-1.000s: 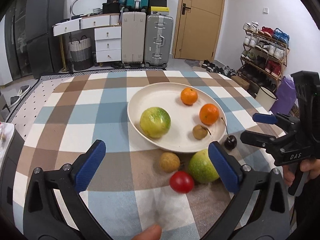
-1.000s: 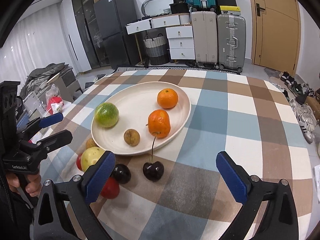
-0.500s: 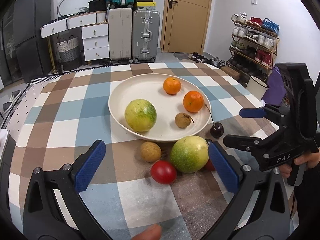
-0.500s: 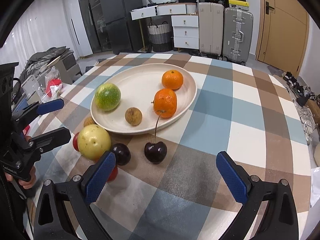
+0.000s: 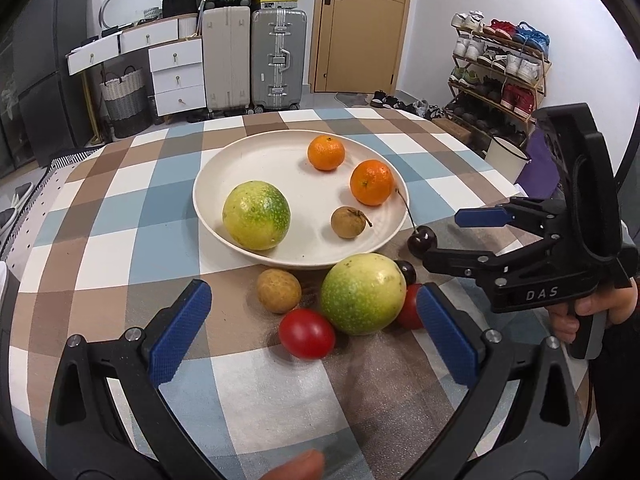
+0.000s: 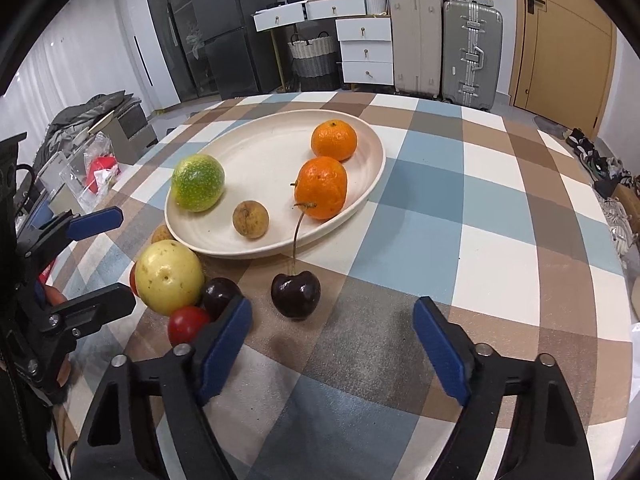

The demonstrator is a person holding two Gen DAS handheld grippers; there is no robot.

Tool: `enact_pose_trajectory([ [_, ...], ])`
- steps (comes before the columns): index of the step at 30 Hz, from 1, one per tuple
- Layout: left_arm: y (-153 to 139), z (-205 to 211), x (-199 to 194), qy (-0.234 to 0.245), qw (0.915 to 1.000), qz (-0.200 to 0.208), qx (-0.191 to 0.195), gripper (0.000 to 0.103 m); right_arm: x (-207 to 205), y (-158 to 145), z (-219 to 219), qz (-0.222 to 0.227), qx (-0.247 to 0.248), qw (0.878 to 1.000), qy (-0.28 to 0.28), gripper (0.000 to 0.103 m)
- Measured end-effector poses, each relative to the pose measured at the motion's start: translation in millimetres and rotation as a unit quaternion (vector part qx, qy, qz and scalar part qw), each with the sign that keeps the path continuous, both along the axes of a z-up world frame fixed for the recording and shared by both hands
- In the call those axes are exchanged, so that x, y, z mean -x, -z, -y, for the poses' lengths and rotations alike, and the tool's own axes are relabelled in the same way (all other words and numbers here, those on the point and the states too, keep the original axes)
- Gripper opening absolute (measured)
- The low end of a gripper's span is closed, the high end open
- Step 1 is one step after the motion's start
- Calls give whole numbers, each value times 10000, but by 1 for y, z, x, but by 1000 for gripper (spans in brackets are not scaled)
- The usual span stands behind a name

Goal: Organize fruits
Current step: 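Grasp a dark red cherry by its body with the right tool while the left tool grips another green citrus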

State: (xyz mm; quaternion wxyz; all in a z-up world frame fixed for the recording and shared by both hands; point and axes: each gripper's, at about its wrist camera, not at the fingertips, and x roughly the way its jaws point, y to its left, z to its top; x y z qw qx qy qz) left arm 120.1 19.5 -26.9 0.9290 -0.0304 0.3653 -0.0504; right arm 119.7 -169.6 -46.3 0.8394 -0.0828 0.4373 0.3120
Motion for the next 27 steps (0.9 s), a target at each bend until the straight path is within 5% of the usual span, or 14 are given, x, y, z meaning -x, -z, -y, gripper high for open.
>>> enact_pose_trajectory([
  [17, 5, 7, -2, 138, 9999, -56, -33, 102, 4, 5, -18, 192, 219, 9991, -323, 52],
  [22, 5, 11, -2, 296, 9995, -64, -9, 91, 7, 4, -22, 214, 205, 9986, -441, 30],
  [27, 4, 15, 0, 421, 9991, -6, -28, 85, 11, 2, -21, 301, 171, 9982, -492, 27],
])
